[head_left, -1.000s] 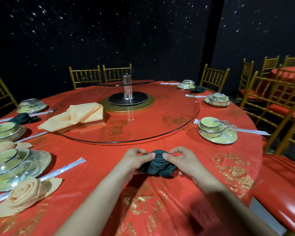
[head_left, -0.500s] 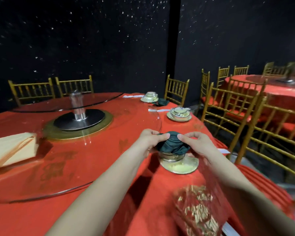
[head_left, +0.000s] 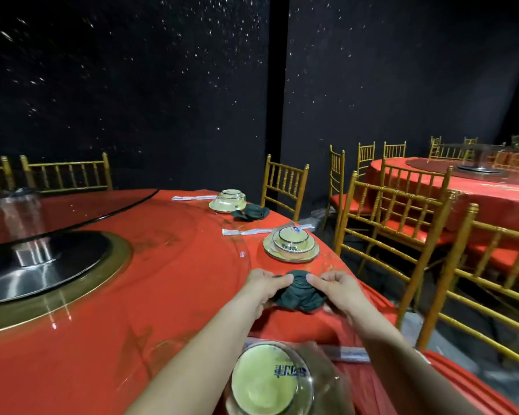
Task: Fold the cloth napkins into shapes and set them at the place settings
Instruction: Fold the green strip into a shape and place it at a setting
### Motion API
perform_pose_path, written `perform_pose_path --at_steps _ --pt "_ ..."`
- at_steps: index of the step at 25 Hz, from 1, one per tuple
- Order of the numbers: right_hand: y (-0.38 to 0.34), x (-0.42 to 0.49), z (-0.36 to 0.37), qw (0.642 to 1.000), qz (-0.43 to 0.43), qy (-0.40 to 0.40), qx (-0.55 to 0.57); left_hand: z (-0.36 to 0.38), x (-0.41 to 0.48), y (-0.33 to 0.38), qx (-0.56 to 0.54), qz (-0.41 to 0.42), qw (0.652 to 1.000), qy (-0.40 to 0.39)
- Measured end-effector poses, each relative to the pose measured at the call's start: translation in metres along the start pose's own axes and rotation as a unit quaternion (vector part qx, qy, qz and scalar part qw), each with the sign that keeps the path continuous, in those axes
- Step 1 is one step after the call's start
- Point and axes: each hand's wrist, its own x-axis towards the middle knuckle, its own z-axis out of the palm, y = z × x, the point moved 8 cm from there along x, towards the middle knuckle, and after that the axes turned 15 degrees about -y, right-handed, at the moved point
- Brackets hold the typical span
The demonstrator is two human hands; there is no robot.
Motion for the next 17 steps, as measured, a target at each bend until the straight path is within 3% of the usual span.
perform_pose_path --at_steps 6,8,11,15,17 --pt "0.016 0.043 -0.005 0.998 0.000 0.005 -0.064 -0.005 0.036 -0.012 0.053 -0.004 0.999 0.004" --pt "0.016 0.046 -0.007 0.997 0.007 0.007 -0.075 -0.010 0.040 -0.001 0.176 0.043 0.983 0.032" --pt "0.016 0.047 -0.017 0.993 0.015 0.025 -0.112 -0.006 0.037 0.021 0.347 0.144 0.926 0.022" --pt "0.016 0.040 -0.033 0.978 -0.002 0.082 -0.193 0.004 0.032 0.019 0.359 0.139 0.922 -0.041" --pt "0.005 0.032 -0.025 0.969 -0.065 0.085 -0.222 0.002 0.032 0.018 0.349 0.139 0.926 -0.037"
